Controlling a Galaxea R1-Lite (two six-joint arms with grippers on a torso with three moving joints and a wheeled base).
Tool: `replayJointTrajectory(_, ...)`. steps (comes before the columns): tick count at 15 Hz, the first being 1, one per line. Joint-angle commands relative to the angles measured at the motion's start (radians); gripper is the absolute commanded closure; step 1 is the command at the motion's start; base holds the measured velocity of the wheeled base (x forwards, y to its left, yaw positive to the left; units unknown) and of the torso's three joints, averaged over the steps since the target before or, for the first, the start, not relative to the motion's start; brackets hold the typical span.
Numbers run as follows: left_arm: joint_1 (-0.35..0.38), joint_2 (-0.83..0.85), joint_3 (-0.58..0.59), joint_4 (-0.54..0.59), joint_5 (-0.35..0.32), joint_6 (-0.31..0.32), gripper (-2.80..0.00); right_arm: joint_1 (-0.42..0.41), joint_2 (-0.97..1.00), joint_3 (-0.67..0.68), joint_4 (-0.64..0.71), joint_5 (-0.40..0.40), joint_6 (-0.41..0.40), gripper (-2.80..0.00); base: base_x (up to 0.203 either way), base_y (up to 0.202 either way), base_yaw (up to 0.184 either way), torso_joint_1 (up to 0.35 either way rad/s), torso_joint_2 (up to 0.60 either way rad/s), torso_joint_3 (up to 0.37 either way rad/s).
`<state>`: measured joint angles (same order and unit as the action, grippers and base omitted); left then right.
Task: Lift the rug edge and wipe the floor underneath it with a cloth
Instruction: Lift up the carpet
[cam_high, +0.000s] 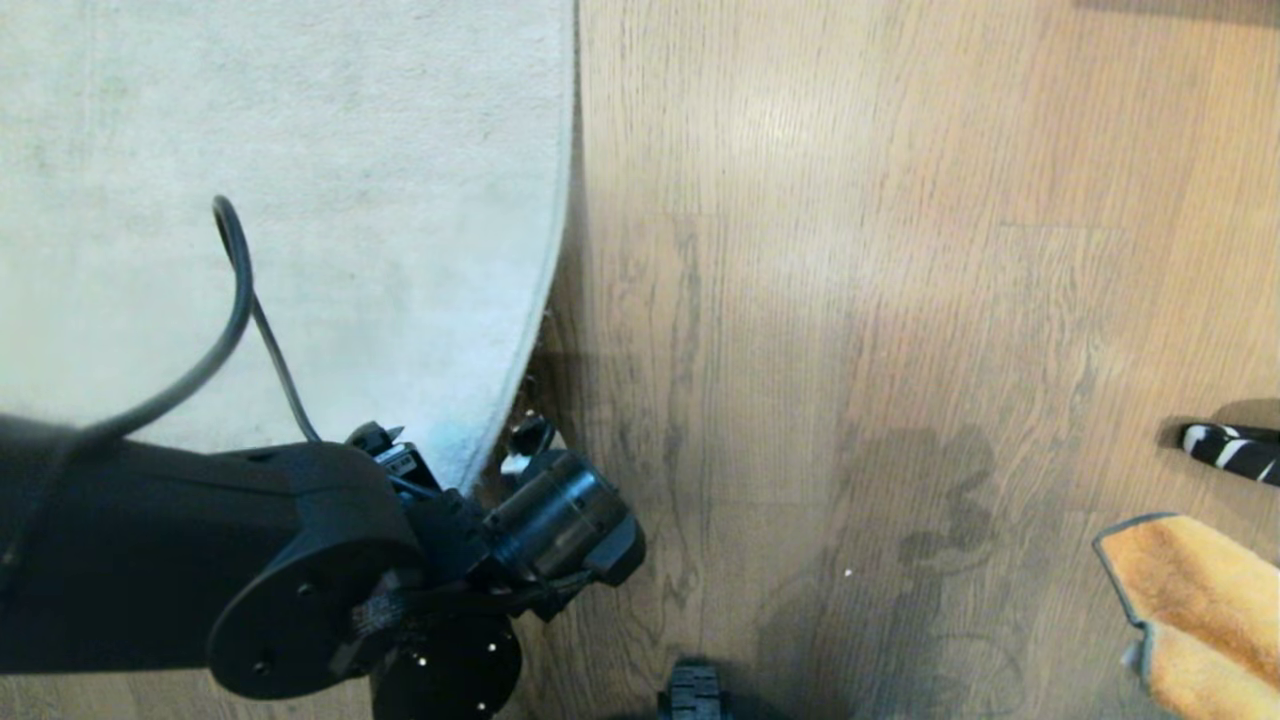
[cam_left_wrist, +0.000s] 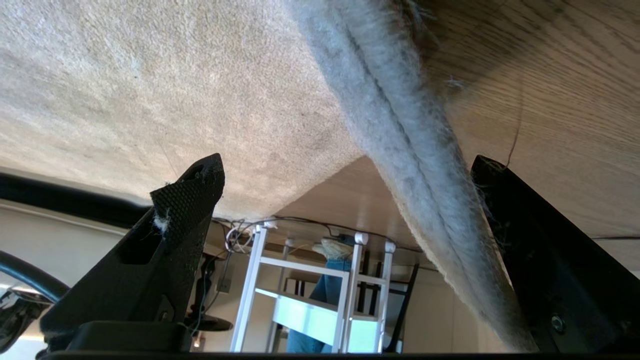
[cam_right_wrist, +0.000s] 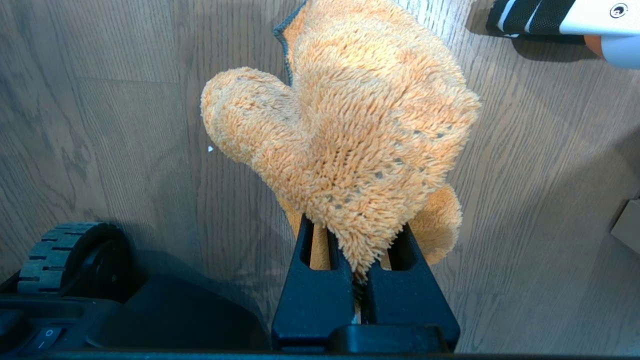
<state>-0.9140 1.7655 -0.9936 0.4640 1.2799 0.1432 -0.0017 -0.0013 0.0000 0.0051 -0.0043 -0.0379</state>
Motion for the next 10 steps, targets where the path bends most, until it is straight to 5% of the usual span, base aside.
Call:
replayJointTrajectory(1, -0.016, 0.000, 0.003, 0.004, 0.007, 0.001, -2.80, 0.000, 0.001, 0.000, -0.001, 0.000, 0.000, 0.00, 0.000, 0.000, 0.000, 0.000, 0.00, 0.000)
replayJointTrajectory(10, -0.015, 0.012, 0.061, -0.001, 0.013, -0.056, -2.80, 0.000, 0.001, 0.000, -0.001, 0.000, 0.000, 0.00, 0.000, 0.000, 0.000, 0.000, 0.00, 0.000)
